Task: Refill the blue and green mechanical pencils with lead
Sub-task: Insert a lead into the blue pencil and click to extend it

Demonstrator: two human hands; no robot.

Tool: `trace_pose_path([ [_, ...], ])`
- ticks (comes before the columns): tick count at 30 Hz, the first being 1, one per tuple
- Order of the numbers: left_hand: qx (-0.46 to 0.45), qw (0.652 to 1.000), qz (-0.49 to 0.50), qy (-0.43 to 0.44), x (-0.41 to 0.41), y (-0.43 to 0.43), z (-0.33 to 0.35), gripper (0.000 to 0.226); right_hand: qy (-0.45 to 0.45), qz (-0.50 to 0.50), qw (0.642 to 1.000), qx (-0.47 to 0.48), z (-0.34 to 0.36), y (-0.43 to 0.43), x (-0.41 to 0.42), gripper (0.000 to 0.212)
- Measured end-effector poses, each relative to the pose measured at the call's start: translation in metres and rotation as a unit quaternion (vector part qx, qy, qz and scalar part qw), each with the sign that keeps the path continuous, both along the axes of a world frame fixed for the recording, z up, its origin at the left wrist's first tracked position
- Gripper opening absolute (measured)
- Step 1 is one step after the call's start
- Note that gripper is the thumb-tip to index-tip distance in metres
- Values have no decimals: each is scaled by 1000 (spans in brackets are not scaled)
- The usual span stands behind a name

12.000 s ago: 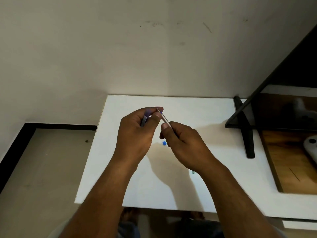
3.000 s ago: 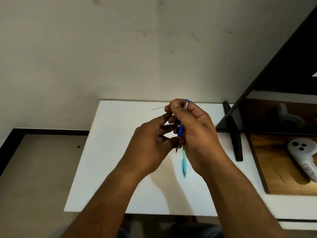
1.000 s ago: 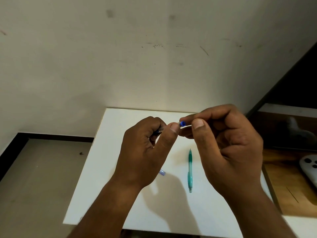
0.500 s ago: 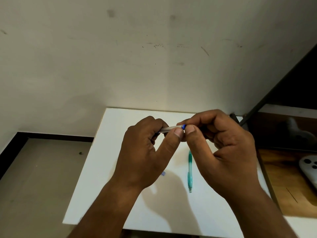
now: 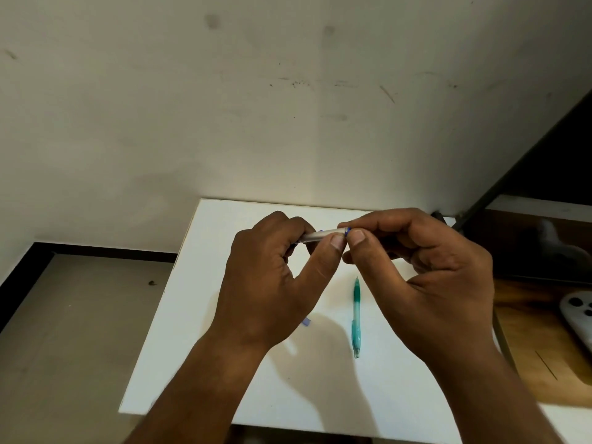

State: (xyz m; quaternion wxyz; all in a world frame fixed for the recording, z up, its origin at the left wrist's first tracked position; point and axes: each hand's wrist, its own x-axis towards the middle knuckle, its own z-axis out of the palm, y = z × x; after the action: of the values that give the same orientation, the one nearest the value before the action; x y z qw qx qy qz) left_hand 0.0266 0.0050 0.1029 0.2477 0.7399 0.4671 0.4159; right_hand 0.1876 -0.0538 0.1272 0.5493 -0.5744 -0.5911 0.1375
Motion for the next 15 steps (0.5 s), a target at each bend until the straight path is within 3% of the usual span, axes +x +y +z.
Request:
trace_pose_path([
  [15, -47, 998, -22, -36, 1, 1, -5, 31, 15, -12, 1000, -4, 2, 1, 1, 13],
])
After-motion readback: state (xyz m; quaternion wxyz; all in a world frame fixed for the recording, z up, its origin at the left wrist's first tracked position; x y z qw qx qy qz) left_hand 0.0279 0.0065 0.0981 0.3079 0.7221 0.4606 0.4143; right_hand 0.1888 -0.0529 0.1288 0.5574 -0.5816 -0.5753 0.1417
